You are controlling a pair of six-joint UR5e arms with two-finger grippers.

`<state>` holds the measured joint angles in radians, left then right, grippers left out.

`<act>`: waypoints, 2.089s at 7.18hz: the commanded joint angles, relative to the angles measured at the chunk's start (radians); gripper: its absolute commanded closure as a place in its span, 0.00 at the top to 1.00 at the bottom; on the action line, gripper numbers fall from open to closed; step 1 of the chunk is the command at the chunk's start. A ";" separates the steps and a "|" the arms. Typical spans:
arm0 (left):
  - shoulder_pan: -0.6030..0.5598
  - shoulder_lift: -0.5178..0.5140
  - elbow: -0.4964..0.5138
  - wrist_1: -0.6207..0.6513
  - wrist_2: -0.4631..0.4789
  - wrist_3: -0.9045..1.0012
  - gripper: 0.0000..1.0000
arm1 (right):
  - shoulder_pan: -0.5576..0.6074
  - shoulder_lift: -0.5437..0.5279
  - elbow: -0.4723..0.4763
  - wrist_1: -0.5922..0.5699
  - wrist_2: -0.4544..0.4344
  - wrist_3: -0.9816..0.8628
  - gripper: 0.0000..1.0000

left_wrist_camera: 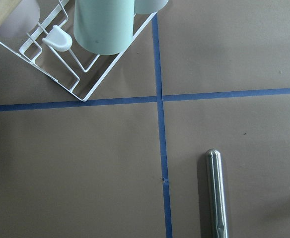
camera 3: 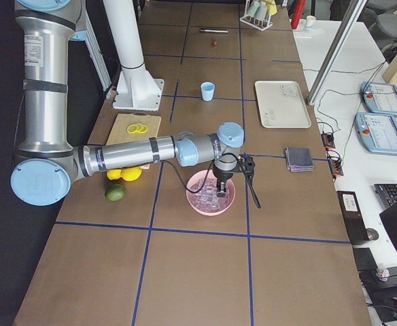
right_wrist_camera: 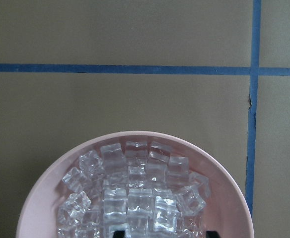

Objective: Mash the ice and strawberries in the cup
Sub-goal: 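Close the right gripper on an ice cube and lift it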

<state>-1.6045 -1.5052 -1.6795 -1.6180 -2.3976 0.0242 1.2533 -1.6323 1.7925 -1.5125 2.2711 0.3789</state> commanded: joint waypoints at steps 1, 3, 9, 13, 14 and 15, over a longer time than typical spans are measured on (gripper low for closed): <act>0.000 -0.003 0.001 0.001 0.000 -0.001 1.00 | -0.011 0.014 -0.018 0.000 -0.002 0.000 0.63; 0.000 -0.006 0.000 0.001 0.000 0.002 1.00 | -0.017 0.040 -0.065 0.002 -0.007 0.000 0.63; 0.000 -0.007 0.000 0.000 0.000 0.000 1.00 | -0.051 0.042 -0.107 0.003 -0.007 0.000 0.63; 0.000 -0.006 0.000 0.000 0.000 0.002 1.00 | -0.057 0.042 -0.114 0.003 -0.008 0.000 0.63; 0.000 -0.007 0.001 0.000 0.000 0.002 1.00 | -0.060 0.042 -0.128 0.003 -0.008 0.000 0.63; 0.000 -0.007 0.001 0.000 0.000 0.002 1.00 | -0.064 0.043 -0.136 0.003 -0.008 0.000 0.63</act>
<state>-1.6046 -1.5121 -1.6786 -1.6184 -2.3976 0.0260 1.1936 -1.5905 1.6679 -1.5094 2.2626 0.3789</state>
